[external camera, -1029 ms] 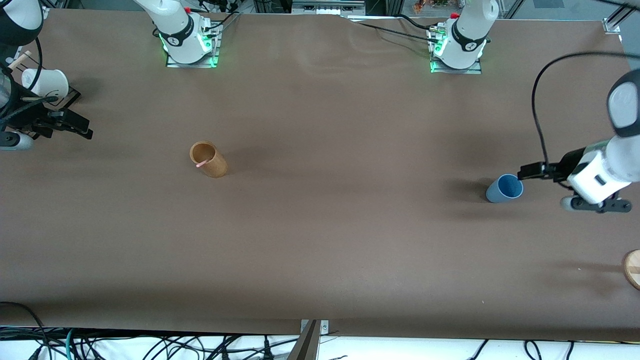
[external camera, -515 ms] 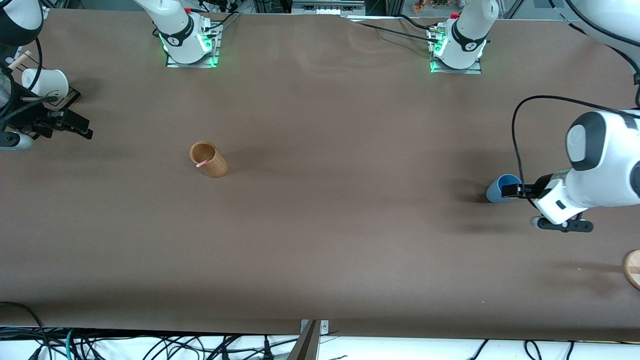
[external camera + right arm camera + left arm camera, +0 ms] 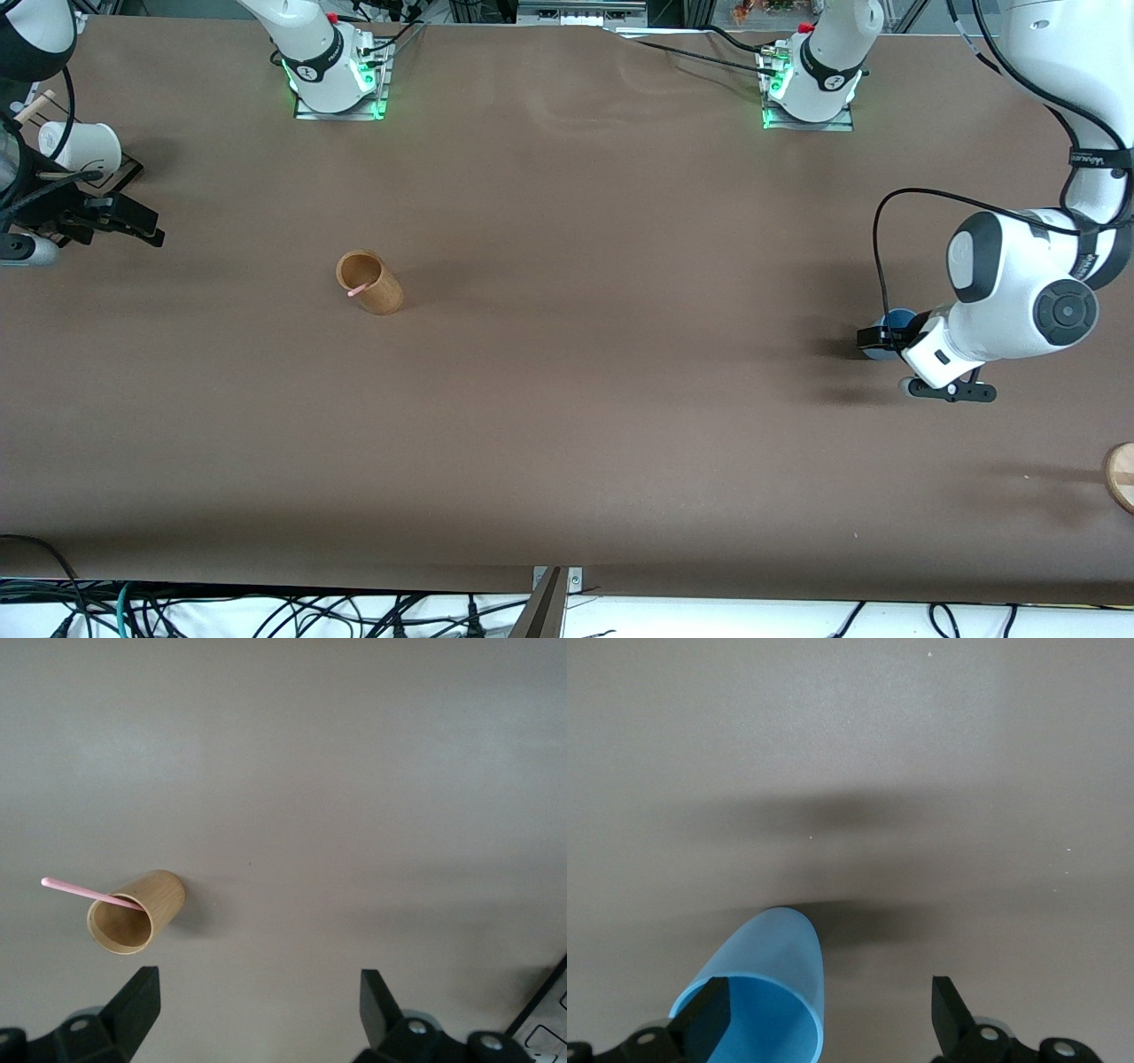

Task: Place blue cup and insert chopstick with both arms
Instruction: 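Lower the left gripper onto the blue cup and close it, then carry the blue cup with the left gripper toward the table middle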

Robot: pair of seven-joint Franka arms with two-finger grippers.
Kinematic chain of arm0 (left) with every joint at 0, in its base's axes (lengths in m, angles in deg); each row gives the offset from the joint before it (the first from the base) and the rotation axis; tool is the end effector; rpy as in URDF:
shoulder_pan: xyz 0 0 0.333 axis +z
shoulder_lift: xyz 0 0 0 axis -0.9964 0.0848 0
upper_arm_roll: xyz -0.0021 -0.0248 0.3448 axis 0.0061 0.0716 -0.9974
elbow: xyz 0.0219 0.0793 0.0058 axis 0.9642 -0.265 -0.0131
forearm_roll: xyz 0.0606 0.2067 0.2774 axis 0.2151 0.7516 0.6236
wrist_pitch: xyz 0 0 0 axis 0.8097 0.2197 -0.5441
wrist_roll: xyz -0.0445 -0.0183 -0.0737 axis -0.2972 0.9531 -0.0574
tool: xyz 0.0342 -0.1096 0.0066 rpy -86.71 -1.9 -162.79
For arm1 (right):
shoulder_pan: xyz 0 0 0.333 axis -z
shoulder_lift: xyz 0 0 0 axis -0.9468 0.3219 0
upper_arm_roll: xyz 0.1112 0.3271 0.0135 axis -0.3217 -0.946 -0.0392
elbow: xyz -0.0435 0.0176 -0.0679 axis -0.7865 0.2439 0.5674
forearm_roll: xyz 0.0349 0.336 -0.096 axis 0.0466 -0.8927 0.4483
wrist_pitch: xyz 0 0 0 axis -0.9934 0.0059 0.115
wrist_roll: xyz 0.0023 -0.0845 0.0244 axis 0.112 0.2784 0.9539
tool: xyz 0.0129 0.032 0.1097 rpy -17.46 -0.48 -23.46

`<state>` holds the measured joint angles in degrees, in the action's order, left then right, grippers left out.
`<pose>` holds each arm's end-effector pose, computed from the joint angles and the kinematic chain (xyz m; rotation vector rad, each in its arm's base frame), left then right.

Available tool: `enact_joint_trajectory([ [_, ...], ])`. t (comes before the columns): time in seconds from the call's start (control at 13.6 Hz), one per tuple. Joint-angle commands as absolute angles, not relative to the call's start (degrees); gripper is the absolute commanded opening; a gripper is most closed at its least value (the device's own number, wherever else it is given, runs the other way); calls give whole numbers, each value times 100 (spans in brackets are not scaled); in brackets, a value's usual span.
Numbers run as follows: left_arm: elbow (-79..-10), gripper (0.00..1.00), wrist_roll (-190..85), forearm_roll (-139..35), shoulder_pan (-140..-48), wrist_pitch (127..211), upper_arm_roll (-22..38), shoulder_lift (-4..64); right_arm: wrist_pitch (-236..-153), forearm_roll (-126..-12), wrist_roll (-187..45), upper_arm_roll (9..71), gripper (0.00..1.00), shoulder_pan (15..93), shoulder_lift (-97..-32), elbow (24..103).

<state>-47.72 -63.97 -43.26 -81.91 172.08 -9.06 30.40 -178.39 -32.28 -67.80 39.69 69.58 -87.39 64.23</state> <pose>0.6108 0.0200 0.3256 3.1073 -0.0861 -0.2515 0.5199 -0.0306 0.5814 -3.1359 0.0427 0.0350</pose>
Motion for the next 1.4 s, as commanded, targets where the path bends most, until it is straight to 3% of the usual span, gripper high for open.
enact_joint_trajectory([
  [0.0, -5254, 100, -6468, -4174, -8197, 17550, -921, 2759, -17721, -3280, -6763, 3979, 100, 6964, -8705, 6308],
  [0.29, -5447, 100, -6477, -4174, -8197, 17664, -973, 2680, -17721, -3280, -6754, 3979, 100, 6964, -8705, 6308],
  [0.66, -6186, 98, -6477, -4174, -8206, 18543, -1000, 2539, -17712, -3280, -6745, 3987, 100, 6964, -8705, 6308],
  [0.74, -6274, 89, -6486, -4174, -8206, 18683, -1009, 2548, -17712, -3280, -6710, 3987, 100, 6964, -8705, 6308],
  [0.96, -6257, 15, -6460, -4183, -8206, 18667, -1044, 2539, -17703, -3289, -6692, 3987, 100, 6964, -8705, 6299],
  [1.03, -6231, 0, -6460, -4183, -8206, 18624, -1044, 2530, -17703, -3289, -6684, 3987, 100, 6964, -8714, 6299],
  [1.32, -6169, 0, -6460, -4244, -8206, 18562, -1079, 2522, -17536, -3307, -6701, 3952, 100, 6920, -8670, 6273],
])
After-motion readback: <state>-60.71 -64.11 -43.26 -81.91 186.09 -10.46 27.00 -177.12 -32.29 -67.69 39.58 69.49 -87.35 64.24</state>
